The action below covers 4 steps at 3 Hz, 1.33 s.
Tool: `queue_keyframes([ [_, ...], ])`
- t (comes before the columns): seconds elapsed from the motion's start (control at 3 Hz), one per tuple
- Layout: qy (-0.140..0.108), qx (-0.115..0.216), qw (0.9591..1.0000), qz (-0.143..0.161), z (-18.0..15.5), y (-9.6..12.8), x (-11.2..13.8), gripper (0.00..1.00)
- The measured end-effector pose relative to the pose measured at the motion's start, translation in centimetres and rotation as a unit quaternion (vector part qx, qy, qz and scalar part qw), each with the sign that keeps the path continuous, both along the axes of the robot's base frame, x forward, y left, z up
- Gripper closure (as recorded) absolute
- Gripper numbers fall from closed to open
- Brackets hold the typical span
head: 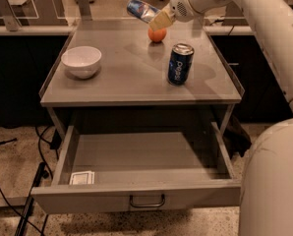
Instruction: Place redbull can into top drawer
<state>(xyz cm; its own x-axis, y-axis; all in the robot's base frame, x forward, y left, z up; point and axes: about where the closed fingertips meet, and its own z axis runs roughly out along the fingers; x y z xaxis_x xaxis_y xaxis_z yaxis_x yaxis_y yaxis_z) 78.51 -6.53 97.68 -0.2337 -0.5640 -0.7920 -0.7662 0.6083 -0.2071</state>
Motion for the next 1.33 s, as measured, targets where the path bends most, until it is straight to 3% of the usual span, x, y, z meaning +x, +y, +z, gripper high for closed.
queue_keyframes([
  [0.33,0.000,0.000,1.0000,0.002,0.0,0.1,0.0,1.00],
  [0.67,-0.008,0.004,0.9992,0.039,1.3,0.5,-1.7,1.00],
  [1.0,-0.014,0.011,0.9954,0.094,3.6,0.5,-5.3,1.00],
  [1.33,-0.005,0.018,0.9876,0.156,5.6,0.7,-10.3,1.00],
])
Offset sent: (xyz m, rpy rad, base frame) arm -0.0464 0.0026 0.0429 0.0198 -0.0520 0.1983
